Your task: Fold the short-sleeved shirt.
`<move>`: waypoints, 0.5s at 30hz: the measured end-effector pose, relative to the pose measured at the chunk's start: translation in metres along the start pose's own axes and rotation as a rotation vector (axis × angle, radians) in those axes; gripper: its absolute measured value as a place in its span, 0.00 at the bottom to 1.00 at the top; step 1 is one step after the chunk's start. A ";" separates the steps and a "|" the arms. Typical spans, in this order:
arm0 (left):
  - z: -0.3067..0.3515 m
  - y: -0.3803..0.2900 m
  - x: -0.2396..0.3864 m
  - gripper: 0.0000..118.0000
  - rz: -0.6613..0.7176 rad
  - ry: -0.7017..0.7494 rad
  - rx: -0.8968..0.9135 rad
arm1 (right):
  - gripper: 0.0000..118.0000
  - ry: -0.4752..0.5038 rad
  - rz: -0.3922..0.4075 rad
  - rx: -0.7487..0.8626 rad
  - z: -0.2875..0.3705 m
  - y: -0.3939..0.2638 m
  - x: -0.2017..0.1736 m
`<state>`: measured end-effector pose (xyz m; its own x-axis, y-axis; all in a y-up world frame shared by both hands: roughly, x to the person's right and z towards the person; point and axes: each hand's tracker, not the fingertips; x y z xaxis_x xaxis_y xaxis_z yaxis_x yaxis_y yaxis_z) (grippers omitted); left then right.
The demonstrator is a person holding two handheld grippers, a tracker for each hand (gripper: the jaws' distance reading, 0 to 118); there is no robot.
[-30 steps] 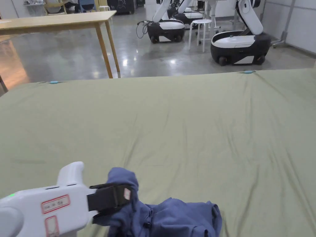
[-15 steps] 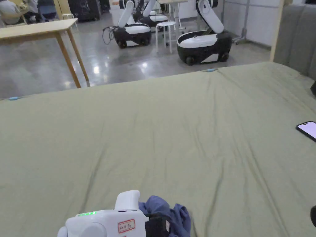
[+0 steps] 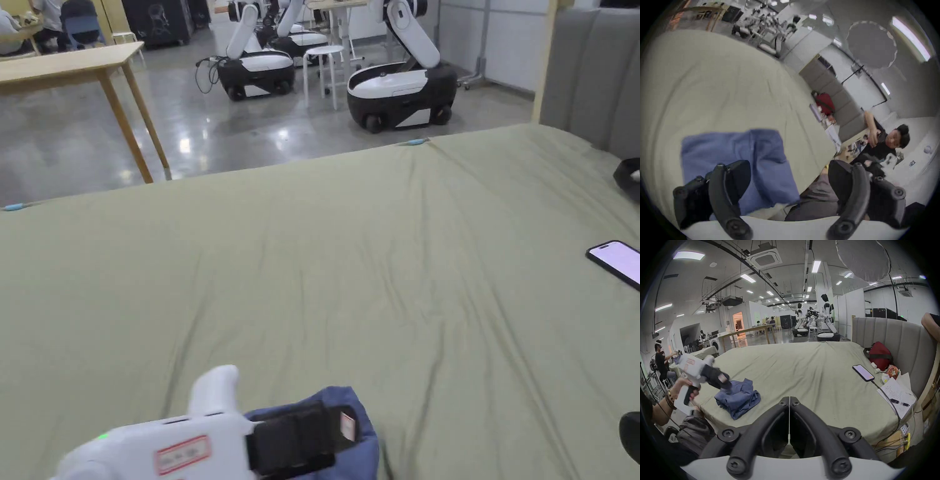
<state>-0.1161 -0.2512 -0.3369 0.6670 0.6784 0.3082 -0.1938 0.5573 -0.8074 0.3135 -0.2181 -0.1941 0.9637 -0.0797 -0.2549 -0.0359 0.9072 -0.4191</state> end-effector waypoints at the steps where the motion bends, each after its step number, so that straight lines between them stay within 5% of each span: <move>1: 0.020 0.003 -0.001 0.77 -0.020 -0.013 0.050 | 0.01 -0.001 0.002 0.000 -0.001 0.001 0.000; 3: 0.053 0.002 0.002 0.54 -0.058 -0.023 0.125 | 0.01 -0.002 0.005 0.001 -0.003 0.003 -0.001; 4: 0.065 0.000 0.002 0.20 -0.065 -0.028 0.131 | 0.01 0.001 0.005 0.002 -0.005 0.003 -0.001; 5: 0.073 -0.004 0.007 0.01 -0.061 -0.030 0.117 | 0.01 0.005 0.002 0.004 -0.007 0.004 -0.001; 10: 0.058 -0.007 -0.018 0.02 -0.010 -0.061 0.041 | 0.01 0.029 0.002 0.002 -0.018 0.005 -0.009; 15: -0.033 0.000 -0.035 0.02 -0.019 -0.057 -0.118 | 0.01 0.071 0.031 0.008 -0.021 0.010 -0.020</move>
<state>-0.1153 -0.2909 -0.3641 0.6272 0.6964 0.3489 -0.0937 0.5121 -0.8538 0.2887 -0.2159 -0.2114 0.9411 -0.0804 -0.3285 -0.0627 0.9130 -0.4031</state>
